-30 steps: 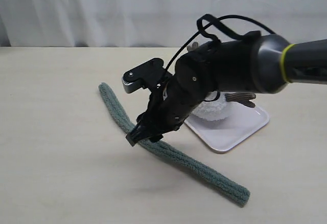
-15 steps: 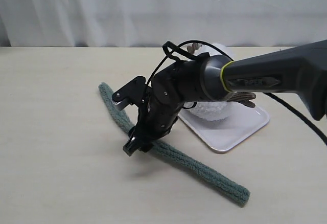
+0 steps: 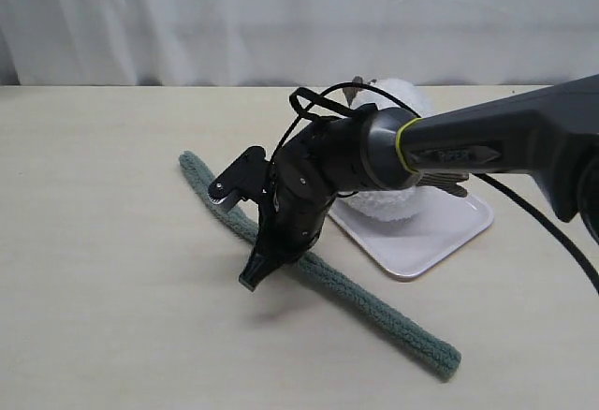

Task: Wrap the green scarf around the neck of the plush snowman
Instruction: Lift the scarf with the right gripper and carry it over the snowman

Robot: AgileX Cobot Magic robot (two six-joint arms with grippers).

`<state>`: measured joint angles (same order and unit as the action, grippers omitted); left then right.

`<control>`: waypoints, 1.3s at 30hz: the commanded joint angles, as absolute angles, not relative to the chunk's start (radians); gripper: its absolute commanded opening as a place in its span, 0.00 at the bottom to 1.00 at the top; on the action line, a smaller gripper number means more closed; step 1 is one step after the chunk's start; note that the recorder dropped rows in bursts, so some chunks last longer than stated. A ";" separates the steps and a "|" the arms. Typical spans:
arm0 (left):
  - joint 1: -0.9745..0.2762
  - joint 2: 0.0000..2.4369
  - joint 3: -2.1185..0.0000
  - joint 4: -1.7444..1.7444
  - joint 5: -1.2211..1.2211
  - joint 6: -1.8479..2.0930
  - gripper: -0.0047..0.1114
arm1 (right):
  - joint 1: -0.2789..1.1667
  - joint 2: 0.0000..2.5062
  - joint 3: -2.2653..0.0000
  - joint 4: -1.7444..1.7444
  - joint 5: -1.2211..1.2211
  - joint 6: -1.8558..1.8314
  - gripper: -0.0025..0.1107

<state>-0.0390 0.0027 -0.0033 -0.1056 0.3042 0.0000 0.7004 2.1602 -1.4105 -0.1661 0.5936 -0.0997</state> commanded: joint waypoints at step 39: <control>-0.047 0.000 0.000 -0.107 0.303 0.000 0.04 | 0.568 1.540 -1.413 -0.736 0.652 0.159 0.06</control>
